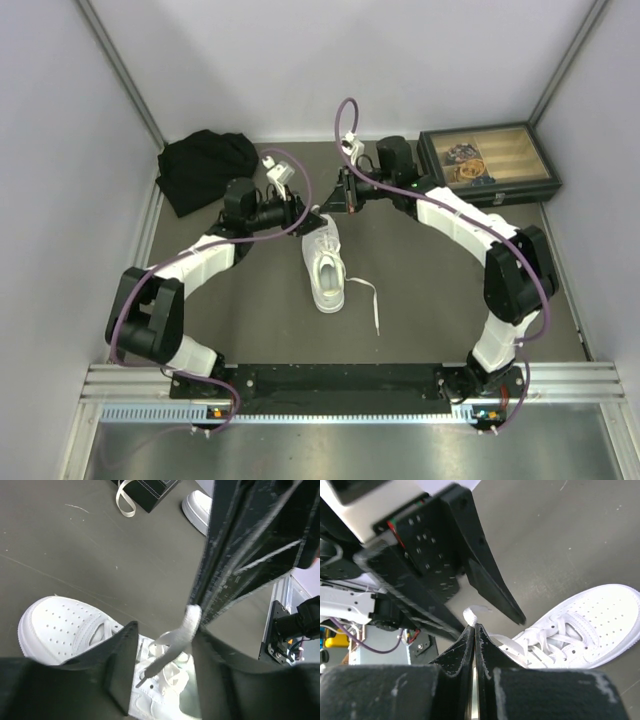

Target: Tie the shoes

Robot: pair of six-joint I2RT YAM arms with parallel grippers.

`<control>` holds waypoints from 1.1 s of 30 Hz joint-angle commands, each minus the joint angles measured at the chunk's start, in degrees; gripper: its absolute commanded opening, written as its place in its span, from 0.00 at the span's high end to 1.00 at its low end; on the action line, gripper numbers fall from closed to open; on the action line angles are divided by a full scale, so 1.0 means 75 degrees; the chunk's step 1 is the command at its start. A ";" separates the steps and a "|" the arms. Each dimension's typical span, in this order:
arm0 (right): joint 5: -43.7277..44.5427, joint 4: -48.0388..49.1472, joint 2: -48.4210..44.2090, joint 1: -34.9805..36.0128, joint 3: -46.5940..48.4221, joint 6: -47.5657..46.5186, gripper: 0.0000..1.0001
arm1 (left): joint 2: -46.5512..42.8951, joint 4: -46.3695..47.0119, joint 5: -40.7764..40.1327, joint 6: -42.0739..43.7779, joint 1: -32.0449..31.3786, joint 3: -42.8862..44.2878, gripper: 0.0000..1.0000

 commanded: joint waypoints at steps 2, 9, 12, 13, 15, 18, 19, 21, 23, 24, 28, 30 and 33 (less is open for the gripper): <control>-0.0355 0.0323 -0.0399 0.0058 0.0381 0.0224 1.00 | 0.0260 0.0963 -0.0016 -0.0212 -0.0196 0.0132 0.67; -0.0624 -0.0741 -0.0820 -0.0584 0.0229 0.0131 0.50 | 0.0284 0.0519 -0.0343 -0.0376 -0.0173 0.0109 1.00; -0.0404 -0.1768 -0.1429 -0.1311 -0.0263 -0.0394 0.42 | 0.0155 0.0518 -0.0438 -0.0388 -0.0149 -0.0113 1.00; -0.0193 -0.2297 -0.1581 -0.1371 -0.0334 -0.0815 0.40 | 0.0109 0.0518 -0.0450 -0.0388 -0.0138 -0.0137 1.00; 0.0756 -0.3177 -0.2026 -0.1383 -0.0649 -0.2467 0.40 | 0.0085 0.0483 -0.0438 -0.0411 -0.0126 -0.0160 1.00; 0.1729 -0.3731 -0.2448 -0.1348 -0.1586 -0.3688 0.36 | 0.0073 0.0459 -0.0403 -0.0516 -0.0102 -0.0219 1.00; 0.1882 -0.3744 -0.2496 -0.1313 -0.1797 -0.3887 0.36 | 0.0073 0.0459 -0.0403 -0.0540 -0.0102 -0.0231 1.00; 0.2315 -0.3569 -0.2567 -0.1173 -0.2442 -0.4415 0.36 | 0.0085 0.0424 -0.0356 -0.0645 -0.0068 -0.0254 1.00; 0.2771 -0.3323 -0.2509 -0.0939 -0.2841 -0.4872 0.36 | 0.0143 0.0389 -0.0286 -0.0704 -0.0044 -0.0243 1.00; 0.2878 -0.3252 -0.2439 -0.0694 -0.2923 -0.5001 0.37 | 0.0167 0.0308 -0.0286 -0.0786 -0.0009 -0.0243 1.00; 0.3125 -0.2994 -0.1971 -0.0143 -0.3088 -0.5377 0.41 | 0.0260 0.0202 -0.0227 -0.0974 0.0143 -0.0254 1.00; 0.3243 -0.2854 -0.1794 0.0034 -0.3100 -0.5447 0.43 | 0.0272 0.0155 -0.0285 -0.0985 0.0237 -0.0277 1.00; 0.3278 -0.2469 -0.1536 0.0304 -0.3182 -0.5471 0.45 | 0.0284 0.0154 -0.0286 -0.1009 0.0331 -0.0324 1.00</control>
